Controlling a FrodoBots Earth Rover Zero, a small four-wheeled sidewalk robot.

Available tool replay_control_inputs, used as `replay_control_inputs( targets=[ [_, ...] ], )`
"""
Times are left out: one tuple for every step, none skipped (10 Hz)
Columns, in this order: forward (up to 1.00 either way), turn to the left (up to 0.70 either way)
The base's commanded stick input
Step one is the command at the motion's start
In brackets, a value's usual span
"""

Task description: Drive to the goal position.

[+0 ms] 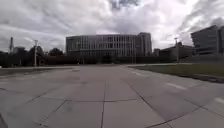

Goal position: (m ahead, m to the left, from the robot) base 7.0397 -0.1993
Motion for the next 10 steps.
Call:
replay_control_inputs(
  targets=[
    [0.70, 0.01],
    [0.70, 0.01],
    [0.70, 0.01],
    [0.70, 0.01],
    [0.70, 0.01],
    [0.70, 0.01],
    [0.70, 0.01],
    [0.70, 0.01],
    [0.70, 0.01],
    [0.70, 0.01]
  ],
)
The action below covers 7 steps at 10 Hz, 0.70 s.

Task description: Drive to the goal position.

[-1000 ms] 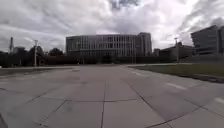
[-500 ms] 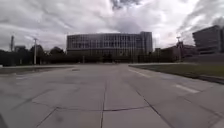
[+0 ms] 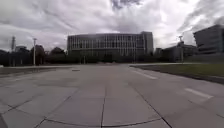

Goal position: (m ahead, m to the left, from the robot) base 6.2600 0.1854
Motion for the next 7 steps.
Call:
replay_control_inputs(
  targets=[
    [0.70, 0.01],
    [0.70, 0.01],
    [0.70, 0.01],
    [0.70, 0.01],
    [0.70, 0.01],
    [0.70, 0.01],
    [0.70, 0.01]
  ],
)
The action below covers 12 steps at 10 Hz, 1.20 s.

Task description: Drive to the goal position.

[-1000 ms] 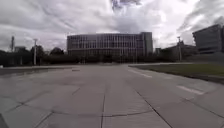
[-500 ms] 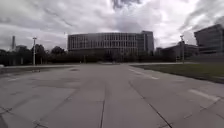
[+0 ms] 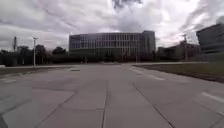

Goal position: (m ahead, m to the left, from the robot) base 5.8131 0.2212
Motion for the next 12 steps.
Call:
replay_control_inputs(
  targets=[
    [0.70, 0.01],
    [0.70, 0.01],
    [0.70, 0.01],
    [0.70, 0.01],
    [0.70, 0.01],
    [0.70, 0.01],
    [0.70, 0.01],
    [0.70, 0.01],
    [0.70, 0.01],
    [0.70, 0.01],
    [0.70, 0.01],
    [0.70, 0.01]
  ],
)
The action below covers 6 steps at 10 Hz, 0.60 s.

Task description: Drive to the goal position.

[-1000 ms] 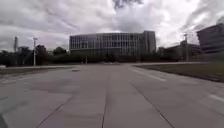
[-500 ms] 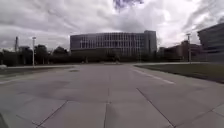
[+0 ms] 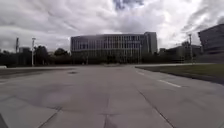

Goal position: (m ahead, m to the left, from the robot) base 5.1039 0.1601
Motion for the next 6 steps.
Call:
replay_control_inputs(
  targets=[
    [0.70, 0.01],
    [0.70, 0.01],
    [0.70, 0.01],
    [0.70, 0.01],
    [0.70, 0.01],
    [0.70, 0.01]
  ],
)
